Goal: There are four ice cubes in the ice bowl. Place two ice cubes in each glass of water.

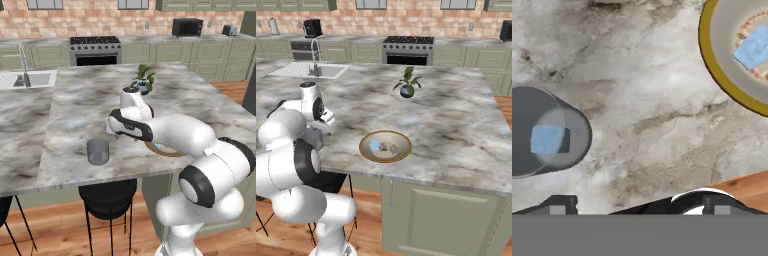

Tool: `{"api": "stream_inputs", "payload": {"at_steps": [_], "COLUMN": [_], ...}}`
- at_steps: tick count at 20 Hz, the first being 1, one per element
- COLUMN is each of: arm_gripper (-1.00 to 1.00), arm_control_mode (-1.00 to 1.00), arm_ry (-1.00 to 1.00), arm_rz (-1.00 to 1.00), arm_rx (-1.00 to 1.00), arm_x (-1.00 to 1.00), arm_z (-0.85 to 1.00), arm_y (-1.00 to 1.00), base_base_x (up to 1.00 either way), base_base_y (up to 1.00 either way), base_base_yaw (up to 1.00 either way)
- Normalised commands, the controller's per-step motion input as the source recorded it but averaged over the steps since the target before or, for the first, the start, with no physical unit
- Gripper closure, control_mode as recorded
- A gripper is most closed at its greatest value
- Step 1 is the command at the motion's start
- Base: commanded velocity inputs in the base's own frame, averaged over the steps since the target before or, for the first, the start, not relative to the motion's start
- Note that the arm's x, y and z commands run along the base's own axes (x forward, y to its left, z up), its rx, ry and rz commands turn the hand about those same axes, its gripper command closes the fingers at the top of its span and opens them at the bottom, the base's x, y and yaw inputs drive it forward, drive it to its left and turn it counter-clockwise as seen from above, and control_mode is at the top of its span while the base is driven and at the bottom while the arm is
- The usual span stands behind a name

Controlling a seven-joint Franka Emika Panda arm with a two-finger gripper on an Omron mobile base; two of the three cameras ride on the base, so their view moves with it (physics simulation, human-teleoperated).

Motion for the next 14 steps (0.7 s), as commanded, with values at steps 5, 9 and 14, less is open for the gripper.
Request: {"api": "stream_inputs", "payload": {"at_steps": [5, 9, 14], "arm_gripper": [-1.00, -1.00, -1.00], "arm_control_mode": [-1.00, -1.00, -1.00], "arm_ry": [0.02, 0.06, 0.09], "arm_rz": [0.00, -0.01, 0.00], "arm_rx": [0.03, 0.10, 0.07], "arm_x": [-0.18, -0.04, 0.00], "arm_z": [0.11, 0.12, 0.17], "arm_y": [-1.00, -0.94, -1.00], "base_base_x": [0.00, 0.00, 0.00], "base_base_y": [0.00, 0.00, 0.00], "base_base_yaw": [0.00, 0.00, 0.00]}}
